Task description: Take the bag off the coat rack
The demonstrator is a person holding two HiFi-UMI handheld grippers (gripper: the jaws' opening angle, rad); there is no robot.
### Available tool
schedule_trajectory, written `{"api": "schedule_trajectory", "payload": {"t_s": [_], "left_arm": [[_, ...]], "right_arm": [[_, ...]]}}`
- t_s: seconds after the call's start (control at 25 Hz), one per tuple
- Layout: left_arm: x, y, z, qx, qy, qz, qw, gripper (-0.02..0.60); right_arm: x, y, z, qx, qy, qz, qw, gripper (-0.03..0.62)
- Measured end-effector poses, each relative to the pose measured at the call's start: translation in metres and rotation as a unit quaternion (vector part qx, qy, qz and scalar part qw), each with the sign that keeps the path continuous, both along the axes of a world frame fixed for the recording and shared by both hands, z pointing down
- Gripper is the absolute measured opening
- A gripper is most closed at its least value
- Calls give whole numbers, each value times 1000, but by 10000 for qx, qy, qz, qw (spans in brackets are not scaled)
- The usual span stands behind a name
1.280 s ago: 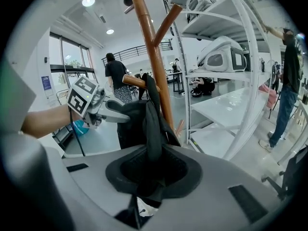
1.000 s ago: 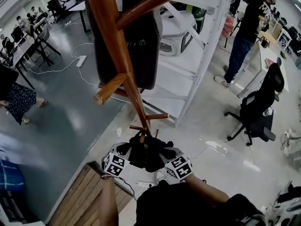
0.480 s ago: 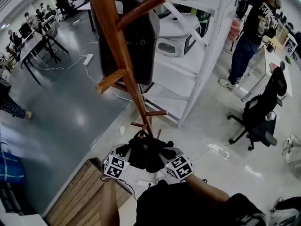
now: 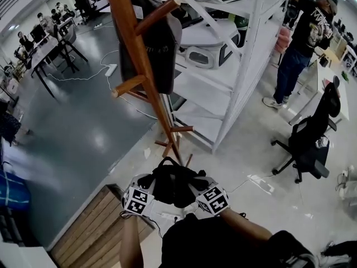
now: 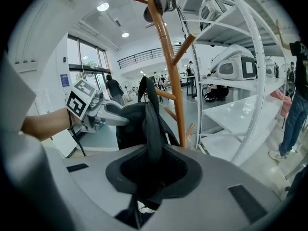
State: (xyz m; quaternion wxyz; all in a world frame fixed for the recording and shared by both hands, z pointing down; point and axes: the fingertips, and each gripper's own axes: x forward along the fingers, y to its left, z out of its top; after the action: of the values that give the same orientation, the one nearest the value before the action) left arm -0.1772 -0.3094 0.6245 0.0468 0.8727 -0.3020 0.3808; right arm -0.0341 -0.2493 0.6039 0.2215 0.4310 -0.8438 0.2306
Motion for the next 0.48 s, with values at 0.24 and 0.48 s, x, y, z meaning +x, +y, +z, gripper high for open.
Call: {"api": "schedule_trajectory", "payload": {"t_s": [0.24, 0.48], "left_arm": [[6, 35, -2, -34, 55, -228, 9997, 81], [21, 79, -12, -55, 132, -449, 9989, 80]], "right_arm": [[9, 28, -4, -10, 4, -266, 9996, 64], [25, 61, -9, -10, 1, -490, 9988, 64]]}}
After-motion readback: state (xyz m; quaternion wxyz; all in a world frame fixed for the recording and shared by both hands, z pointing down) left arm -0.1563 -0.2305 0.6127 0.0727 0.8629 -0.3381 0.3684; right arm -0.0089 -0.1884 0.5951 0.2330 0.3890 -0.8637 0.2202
